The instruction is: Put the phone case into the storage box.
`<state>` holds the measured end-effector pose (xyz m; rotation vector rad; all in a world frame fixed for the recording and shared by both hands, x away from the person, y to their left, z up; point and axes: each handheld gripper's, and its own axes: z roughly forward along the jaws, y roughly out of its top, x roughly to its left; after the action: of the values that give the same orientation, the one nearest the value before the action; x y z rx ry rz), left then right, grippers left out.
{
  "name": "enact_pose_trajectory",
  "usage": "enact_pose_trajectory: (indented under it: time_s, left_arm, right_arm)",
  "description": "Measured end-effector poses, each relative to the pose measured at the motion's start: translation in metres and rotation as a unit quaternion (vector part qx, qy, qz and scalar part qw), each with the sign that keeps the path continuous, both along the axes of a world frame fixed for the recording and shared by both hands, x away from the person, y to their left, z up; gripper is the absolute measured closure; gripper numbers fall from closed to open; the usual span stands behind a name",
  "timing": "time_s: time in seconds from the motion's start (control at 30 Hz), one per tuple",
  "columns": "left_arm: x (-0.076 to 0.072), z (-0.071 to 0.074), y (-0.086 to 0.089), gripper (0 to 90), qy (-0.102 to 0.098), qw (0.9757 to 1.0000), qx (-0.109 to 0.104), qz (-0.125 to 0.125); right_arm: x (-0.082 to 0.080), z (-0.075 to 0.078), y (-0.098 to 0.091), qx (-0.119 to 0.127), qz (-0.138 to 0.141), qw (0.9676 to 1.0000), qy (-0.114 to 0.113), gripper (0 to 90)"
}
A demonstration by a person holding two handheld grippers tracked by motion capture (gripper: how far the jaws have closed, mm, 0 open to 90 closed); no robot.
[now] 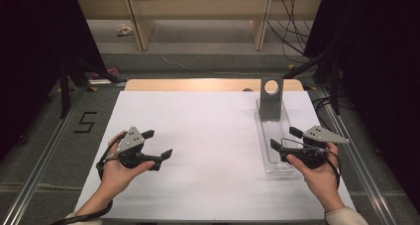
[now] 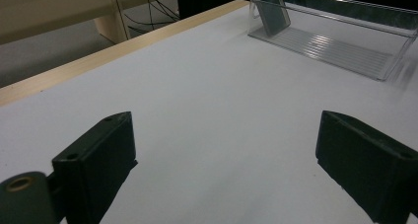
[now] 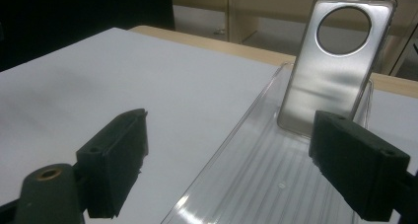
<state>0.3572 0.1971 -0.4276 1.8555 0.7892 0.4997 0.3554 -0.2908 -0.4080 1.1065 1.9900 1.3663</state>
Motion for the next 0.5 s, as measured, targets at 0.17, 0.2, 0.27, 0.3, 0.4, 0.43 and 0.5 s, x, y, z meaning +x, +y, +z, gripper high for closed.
enact_pose_trajectory:
  time_s: [0.17, 0.2, 0.27, 0.3, 0.4, 0.43, 0.5]
  left_arm:
    - [0.0, -0.0001, 0.0, 7.8, 0.0, 1.0, 0.0, 0.0]
    - [0.0, 0.0, 0.0, 7.8, -0.001, 1.0, 0.0, 0.0]
    - [0.0, 0.0, -0.0001, 7.7, -0.001, 1.0, -0.001, 0.0]
    - [0.0001, 0.0, 0.0, 7.8, -0.001, 1.0, 0.0, 0.0]
    - [0.0, 0.0, -0.0001, 7.8, -0.001, 1.0, 0.0, 0.0]
    - [0.0, 0.0001, -0.0002, 7.8, -0.001, 1.0, -0.001, 0.0]
    - [0.0001, 0.0, -0.0003, 7.7, -0.001, 1.0, -0.001, 0.0]
  right_arm:
    - [-0.0012, -0.0011, -0.0001, 0.0, 0.002, 1.0, -0.003, 16.3]
    - [-0.0015, -0.0012, -0.0002, 0.0, 0.002, 1.0, -0.003, 16.3]
    - [-0.002, -0.0013, -0.0001, 0.0, 0.002, 1.0, -0.004, 16.3]
    - [-0.0021, -0.0014, -0.0001, 0.001, 0.003, 1.0, -0.004, 16.3]
    - [-0.0023, -0.0018, -0.0001, 0.001, 0.003, 1.0, -0.004, 16.3]
    - [-0.0023, -0.002, -0.0001, 0.001, 0.003, 1.0, -0.004, 16.3]
    - [-0.0024, -0.0021, -0.0001, 0.001, 0.003, 1.0, -0.004, 16.3]
